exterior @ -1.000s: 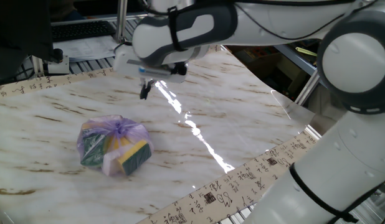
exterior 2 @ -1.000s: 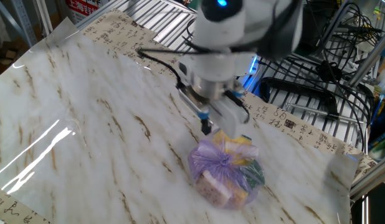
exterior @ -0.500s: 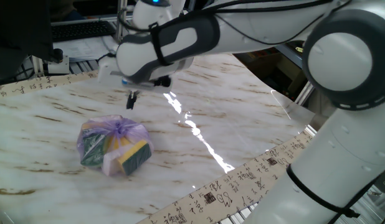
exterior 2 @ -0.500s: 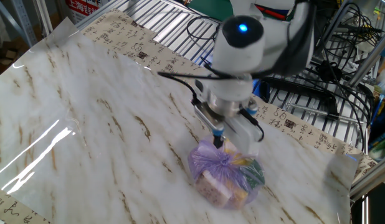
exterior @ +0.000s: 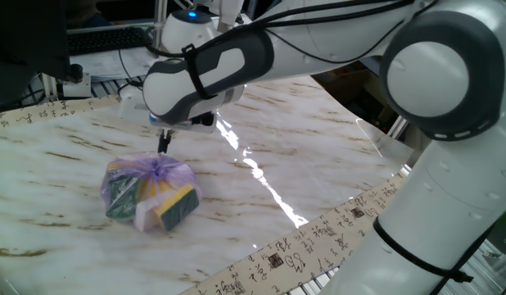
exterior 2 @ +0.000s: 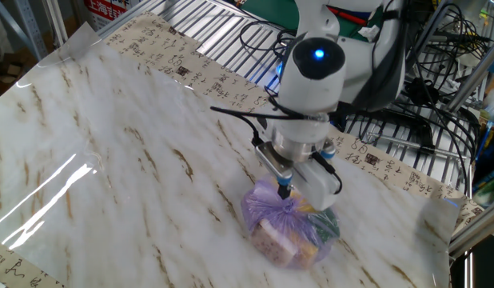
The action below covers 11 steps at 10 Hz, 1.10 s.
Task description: Pick up a bag of things
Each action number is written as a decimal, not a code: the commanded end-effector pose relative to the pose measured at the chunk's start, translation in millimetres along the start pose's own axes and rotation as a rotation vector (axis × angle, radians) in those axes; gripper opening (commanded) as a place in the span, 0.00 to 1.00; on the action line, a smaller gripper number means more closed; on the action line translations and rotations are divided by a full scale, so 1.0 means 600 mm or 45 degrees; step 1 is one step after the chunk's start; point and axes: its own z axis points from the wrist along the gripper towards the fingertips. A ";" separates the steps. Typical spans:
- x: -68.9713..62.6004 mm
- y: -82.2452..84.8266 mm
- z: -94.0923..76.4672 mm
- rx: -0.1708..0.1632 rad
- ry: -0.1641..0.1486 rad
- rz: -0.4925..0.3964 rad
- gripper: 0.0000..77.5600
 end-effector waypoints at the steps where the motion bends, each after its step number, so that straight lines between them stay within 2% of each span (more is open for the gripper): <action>1: 0.006 0.013 0.014 0.020 -0.013 0.036 0.00; 6: 0.011 0.017 0.019 0.027 -0.013 0.039 0.00; 7: 0.011 0.017 0.019 0.027 -0.013 0.039 1.00; 11: 0.011 0.017 0.019 0.027 -0.013 0.039 1.00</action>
